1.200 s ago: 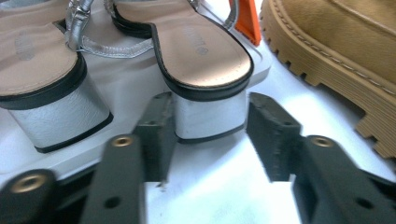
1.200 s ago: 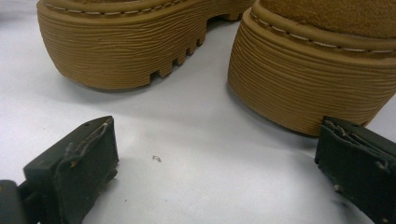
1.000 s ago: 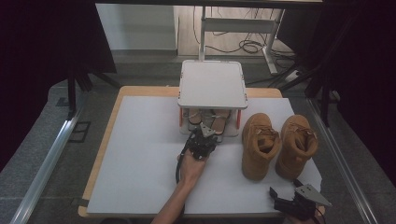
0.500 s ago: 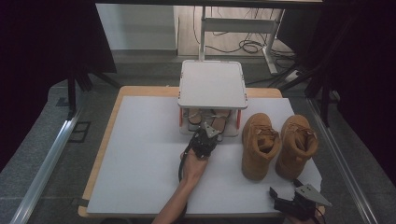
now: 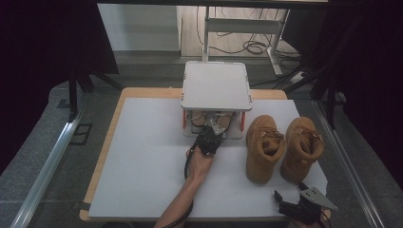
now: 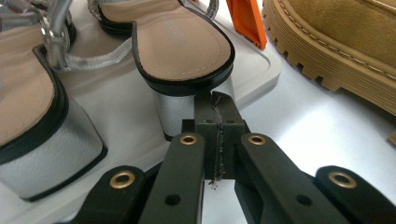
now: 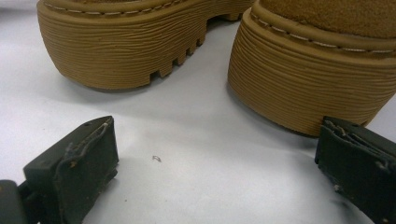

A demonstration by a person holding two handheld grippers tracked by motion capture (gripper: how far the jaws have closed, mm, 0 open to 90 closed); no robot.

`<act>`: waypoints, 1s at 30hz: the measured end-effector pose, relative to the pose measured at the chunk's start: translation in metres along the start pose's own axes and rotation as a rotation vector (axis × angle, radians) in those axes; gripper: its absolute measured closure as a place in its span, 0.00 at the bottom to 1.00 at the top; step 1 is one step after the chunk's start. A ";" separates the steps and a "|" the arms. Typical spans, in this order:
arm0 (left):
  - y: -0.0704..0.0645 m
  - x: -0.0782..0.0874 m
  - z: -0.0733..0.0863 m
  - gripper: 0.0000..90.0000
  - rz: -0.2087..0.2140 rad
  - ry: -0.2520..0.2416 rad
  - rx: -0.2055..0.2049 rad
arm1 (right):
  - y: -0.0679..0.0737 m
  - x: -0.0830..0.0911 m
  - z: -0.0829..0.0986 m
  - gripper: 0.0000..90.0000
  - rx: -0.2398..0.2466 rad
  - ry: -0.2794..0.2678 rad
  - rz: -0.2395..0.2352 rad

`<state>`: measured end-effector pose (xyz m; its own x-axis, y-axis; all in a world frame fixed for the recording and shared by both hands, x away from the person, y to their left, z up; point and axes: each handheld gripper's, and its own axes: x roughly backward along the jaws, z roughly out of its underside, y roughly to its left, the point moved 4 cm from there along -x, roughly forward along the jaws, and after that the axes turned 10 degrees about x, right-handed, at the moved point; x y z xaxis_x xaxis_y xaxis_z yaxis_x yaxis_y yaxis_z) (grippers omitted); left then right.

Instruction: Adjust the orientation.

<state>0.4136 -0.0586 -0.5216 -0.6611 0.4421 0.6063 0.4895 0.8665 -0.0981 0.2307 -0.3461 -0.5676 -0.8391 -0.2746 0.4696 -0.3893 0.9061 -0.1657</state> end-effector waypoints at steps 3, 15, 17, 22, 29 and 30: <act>0.000 -0.003 -0.003 1.00 -0.010 0.004 -0.015 | 0.000 0.000 0.000 0.00 0.000 0.000 0.000; 0.003 -0.014 -0.010 1.00 -0.023 0.007 -0.009 | 0.000 0.000 0.000 0.00 0.000 0.000 0.000; 0.003 -0.016 -0.011 1.00 -0.024 0.009 -0.012 | 0.000 0.000 0.000 0.00 0.001 0.002 -0.002; 0.001 -0.020 -0.013 1.00 -0.016 0.004 0.001 | 0.000 0.000 0.000 0.00 0.002 0.001 -0.002; 0.002 -0.019 -0.013 1.00 -0.008 0.008 0.005 | 0.000 0.000 0.000 0.00 0.001 0.002 -0.002; 0.001 -0.019 -0.013 0.98 -0.003 0.009 0.008 | 0.000 0.000 0.000 0.00 0.002 0.001 -0.002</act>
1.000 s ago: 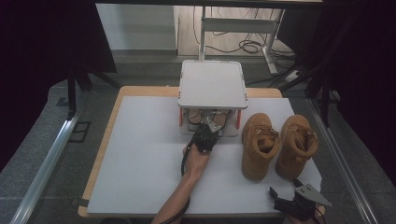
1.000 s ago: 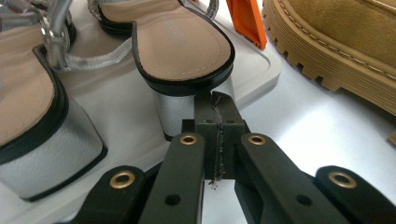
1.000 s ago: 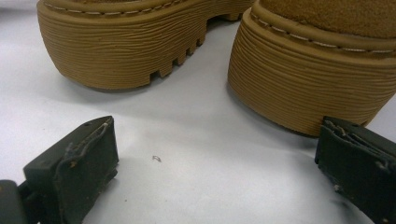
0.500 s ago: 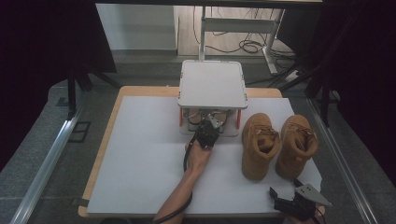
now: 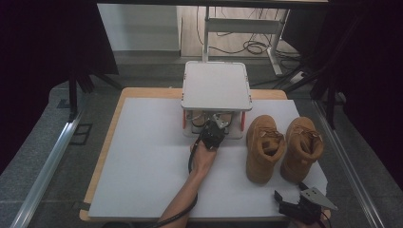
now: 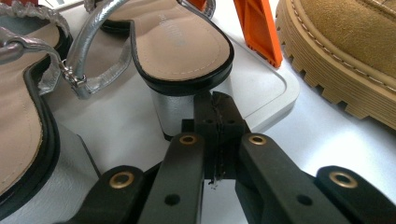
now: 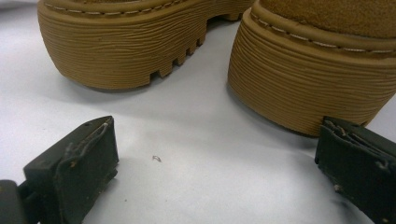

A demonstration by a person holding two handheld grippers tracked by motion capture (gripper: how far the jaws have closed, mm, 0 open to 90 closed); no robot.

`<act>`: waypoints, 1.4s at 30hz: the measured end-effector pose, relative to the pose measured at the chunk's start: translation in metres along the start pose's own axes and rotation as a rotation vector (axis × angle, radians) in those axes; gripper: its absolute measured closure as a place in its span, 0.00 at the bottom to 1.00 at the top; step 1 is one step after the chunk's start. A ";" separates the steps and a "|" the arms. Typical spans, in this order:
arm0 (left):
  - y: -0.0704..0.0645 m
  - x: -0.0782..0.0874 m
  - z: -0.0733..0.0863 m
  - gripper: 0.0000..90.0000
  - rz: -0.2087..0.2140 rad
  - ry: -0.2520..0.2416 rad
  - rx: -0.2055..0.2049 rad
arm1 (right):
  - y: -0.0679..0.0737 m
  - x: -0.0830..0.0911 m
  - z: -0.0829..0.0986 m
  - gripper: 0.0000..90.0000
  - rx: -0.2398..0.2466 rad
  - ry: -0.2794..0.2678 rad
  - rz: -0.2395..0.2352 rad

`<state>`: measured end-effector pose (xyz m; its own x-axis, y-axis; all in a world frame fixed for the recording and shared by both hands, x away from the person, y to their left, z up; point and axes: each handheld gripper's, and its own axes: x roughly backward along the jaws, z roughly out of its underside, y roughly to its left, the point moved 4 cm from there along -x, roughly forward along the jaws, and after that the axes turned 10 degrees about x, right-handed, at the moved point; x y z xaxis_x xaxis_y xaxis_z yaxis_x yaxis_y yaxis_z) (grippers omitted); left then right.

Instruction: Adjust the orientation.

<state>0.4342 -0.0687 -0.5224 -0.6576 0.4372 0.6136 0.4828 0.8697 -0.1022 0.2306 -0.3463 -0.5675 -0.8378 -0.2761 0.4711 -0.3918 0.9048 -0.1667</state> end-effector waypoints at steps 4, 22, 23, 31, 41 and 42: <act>-0.003 0.005 0.000 0.93 0.014 -0.006 -0.009 | 0.000 0.000 0.000 0.00 -0.001 0.001 0.000; -0.014 0.041 -0.005 0.44 0.080 -0.028 -0.041 | 0.000 0.000 0.000 0.00 -0.001 0.001 0.000; -0.014 0.042 -0.005 0.43 0.085 -0.026 -0.043 | 0.000 0.000 0.000 0.00 0.000 0.000 0.000; -0.011 0.060 -0.004 0.34 0.102 -0.011 -0.052 | 0.000 0.000 0.000 0.00 -0.001 0.001 0.000; -0.003 0.080 0.004 0.27 0.152 0.024 -0.011 | 0.000 0.000 0.000 0.00 -0.001 0.002 0.001; -0.002 0.083 0.005 0.27 0.153 0.027 -0.009 | 0.000 0.000 0.000 0.00 -0.001 0.002 0.001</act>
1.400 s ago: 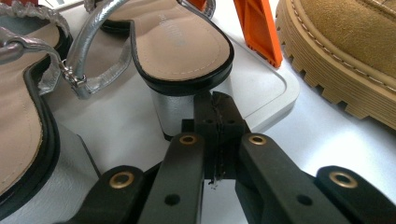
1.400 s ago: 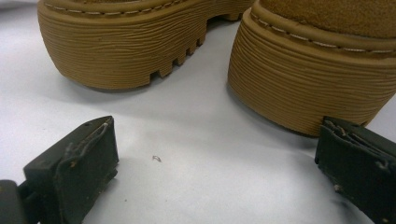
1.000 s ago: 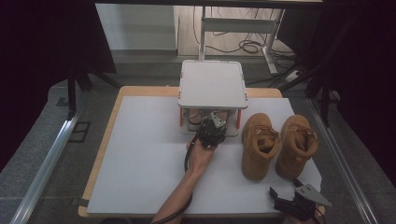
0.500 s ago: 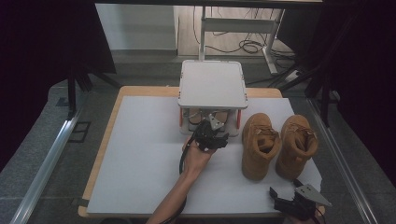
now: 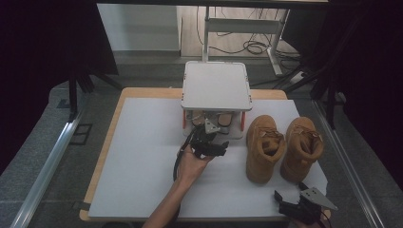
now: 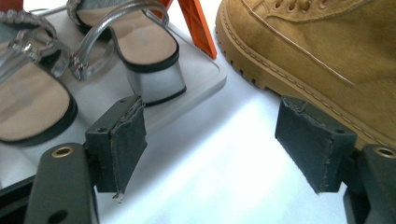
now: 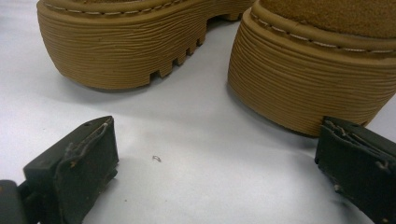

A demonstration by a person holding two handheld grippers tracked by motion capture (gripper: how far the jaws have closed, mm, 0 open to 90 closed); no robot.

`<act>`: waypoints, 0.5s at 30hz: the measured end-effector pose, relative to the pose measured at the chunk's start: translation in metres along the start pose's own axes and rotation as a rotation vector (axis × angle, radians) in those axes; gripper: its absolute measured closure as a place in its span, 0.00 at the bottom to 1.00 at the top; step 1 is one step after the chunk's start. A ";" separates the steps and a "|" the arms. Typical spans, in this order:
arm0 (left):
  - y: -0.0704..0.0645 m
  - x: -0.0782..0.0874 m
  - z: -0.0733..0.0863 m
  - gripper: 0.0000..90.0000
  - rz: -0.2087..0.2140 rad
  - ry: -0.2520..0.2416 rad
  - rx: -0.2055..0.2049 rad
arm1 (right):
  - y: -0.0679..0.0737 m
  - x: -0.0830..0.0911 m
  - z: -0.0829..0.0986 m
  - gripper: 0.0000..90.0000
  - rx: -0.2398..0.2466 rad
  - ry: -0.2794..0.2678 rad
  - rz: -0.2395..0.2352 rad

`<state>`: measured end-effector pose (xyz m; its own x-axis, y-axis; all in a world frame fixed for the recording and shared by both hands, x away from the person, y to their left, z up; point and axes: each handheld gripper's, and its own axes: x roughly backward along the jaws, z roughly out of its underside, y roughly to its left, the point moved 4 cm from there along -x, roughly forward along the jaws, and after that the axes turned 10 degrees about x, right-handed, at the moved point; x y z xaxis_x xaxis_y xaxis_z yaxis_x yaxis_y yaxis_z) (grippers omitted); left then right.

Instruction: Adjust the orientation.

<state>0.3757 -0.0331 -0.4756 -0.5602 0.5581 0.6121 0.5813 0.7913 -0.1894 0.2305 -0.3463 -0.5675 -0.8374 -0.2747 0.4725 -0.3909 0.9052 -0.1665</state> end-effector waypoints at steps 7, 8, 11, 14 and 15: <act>0.008 0.016 0.011 0.23 -0.015 0.023 -0.010 | 0.000 0.000 0.000 0.00 0.000 0.000 0.000; 0.009 0.018 0.013 0.22 -0.020 0.026 -0.013 | 0.000 0.000 0.000 0.00 0.001 -0.001 0.001; 0.013 0.024 0.017 0.21 -0.032 0.026 -0.016 | 0.000 0.000 0.000 0.00 0.001 0.000 0.001; 0.016 0.030 0.021 0.19 -0.037 0.025 -0.017 | 0.000 0.000 0.000 0.00 0.000 0.000 0.001; 0.017 0.032 0.023 0.18 -0.040 0.026 -0.016 | 0.000 0.000 0.000 0.00 -0.001 0.001 0.001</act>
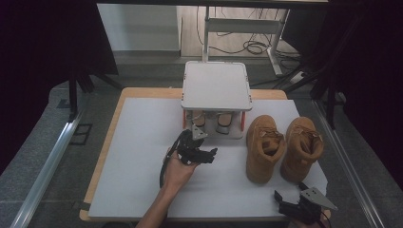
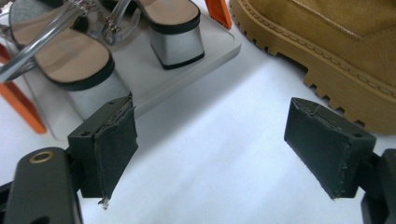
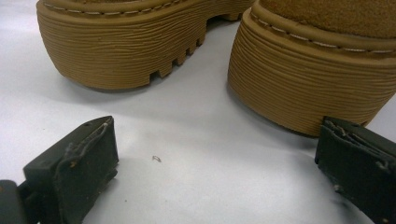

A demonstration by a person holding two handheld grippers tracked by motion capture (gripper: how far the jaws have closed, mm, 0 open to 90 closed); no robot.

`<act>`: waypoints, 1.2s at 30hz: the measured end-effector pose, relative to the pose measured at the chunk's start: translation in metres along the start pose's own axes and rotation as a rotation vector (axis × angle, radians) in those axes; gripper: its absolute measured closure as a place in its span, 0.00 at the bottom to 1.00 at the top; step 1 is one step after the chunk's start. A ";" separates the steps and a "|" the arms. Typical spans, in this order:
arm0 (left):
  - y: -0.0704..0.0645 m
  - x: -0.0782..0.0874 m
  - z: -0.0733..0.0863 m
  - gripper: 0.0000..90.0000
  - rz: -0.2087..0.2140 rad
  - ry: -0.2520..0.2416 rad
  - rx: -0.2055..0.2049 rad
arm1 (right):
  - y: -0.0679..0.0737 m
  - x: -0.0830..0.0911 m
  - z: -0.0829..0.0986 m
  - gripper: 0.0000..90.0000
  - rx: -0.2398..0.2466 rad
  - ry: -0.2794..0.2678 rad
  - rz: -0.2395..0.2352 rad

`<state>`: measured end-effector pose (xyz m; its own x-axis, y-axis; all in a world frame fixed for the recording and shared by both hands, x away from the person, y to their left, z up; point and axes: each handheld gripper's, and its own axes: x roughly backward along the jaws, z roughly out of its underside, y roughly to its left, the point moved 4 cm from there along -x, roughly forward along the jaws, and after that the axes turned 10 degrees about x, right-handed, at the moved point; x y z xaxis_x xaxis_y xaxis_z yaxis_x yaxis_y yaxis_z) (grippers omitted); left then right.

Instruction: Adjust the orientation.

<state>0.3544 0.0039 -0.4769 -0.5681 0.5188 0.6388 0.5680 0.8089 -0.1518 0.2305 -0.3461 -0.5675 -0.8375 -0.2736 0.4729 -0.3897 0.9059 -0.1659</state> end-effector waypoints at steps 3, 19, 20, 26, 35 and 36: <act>0.003 0.005 0.005 0.16 -0.002 0.003 0.002 | 0.000 0.000 0.000 0.00 0.001 0.000 0.001; 0.030 0.029 0.035 0.14 -0.022 0.013 0.022 | 0.000 0.000 0.000 0.00 0.002 -0.001 0.002; 0.031 0.031 0.037 0.14 -0.025 0.015 0.025 | 0.000 0.000 0.000 0.00 0.001 -0.001 0.001; 0.040 0.043 0.050 0.14 -0.037 0.010 0.039 | 0.000 0.000 0.000 0.00 0.001 0.000 0.002; 0.055 0.058 0.072 0.14 -0.061 0.004 0.072 | 0.000 0.000 0.000 0.00 -0.001 0.000 0.003; 0.056 0.059 0.075 0.14 -0.062 0.004 0.076 | 0.000 0.000 0.000 0.00 -0.002 0.001 0.003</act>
<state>0.3081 0.1006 -0.5039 -0.5985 0.4663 0.6515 0.4853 0.8580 -0.1683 0.2307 -0.3458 -0.5674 -0.8384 -0.2709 0.4730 -0.3867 0.9072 -0.1657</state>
